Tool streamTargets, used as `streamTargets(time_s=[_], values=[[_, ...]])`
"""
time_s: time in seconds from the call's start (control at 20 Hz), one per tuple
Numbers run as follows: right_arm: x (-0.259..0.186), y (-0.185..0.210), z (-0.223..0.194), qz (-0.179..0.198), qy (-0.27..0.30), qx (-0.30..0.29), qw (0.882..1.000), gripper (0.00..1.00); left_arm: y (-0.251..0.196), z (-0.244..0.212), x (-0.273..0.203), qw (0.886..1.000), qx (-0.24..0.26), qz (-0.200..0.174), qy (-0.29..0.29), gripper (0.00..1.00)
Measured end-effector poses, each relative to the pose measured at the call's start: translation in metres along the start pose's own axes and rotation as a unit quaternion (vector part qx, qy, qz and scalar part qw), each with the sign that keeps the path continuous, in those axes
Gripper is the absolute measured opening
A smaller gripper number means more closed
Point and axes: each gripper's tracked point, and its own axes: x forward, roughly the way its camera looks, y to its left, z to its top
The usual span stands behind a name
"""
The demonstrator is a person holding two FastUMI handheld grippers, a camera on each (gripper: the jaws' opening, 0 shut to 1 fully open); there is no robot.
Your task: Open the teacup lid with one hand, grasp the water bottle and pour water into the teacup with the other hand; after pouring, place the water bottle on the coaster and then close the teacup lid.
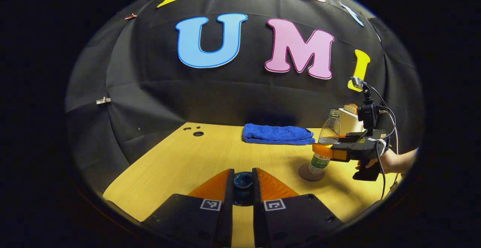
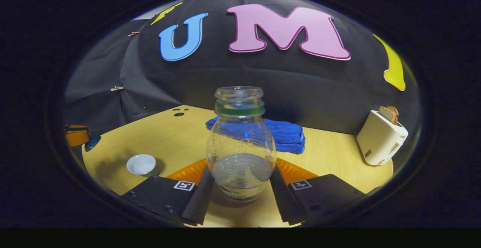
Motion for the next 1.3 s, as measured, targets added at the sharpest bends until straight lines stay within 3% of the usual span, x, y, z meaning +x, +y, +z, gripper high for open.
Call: streamTargets(time_s=[0.2,0.3,0.4,0.6,0.9,0.95,1.05,1.3], values=[[-0.006,0.008,-0.005,0.019,0.007,0.004,1.000,0.80,-0.012,-0.002,0.003,1.000,-0.004,0.001,0.003,0.26],[-0.009,0.010,-0.006,0.025,0.010,-0.015,1.000,0.77,-0.014,0.000,0.003,1.000,0.000,0.002,0.003,0.23],[-0.011,0.010,-0.009,0.026,0.016,-0.033,0.999,0.93,-0.014,0.001,0.002,1.000,0.002,0.004,0.004,0.26],[-0.018,0.013,-0.008,0.029,0.020,-0.048,0.998,0.99,-0.011,0.006,0.002,1.000,0.004,0.011,0.005,0.27],[-0.043,0.003,-0.021,0.020,0.039,-0.051,0.998,0.94,-0.012,0.012,0.012,1.000,0.002,0.016,0.006,0.24],[-0.048,-0.002,-0.027,0.014,0.046,-0.048,0.998,0.98,-0.013,0.011,0.016,1.000,0.003,0.016,0.009,0.27],[-0.060,-0.009,-0.032,0.003,0.049,-0.039,0.998,0.95,-0.015,0.011,0.024,1.000,0.002,0.014,0.010,0.24],[-0.105,-0.019,-0.041,0.001,0.060,-0.040,0.997,0.98,-0.017,-0.001,0.056,1.000,-0.009,0.012,0.006,0.27]])
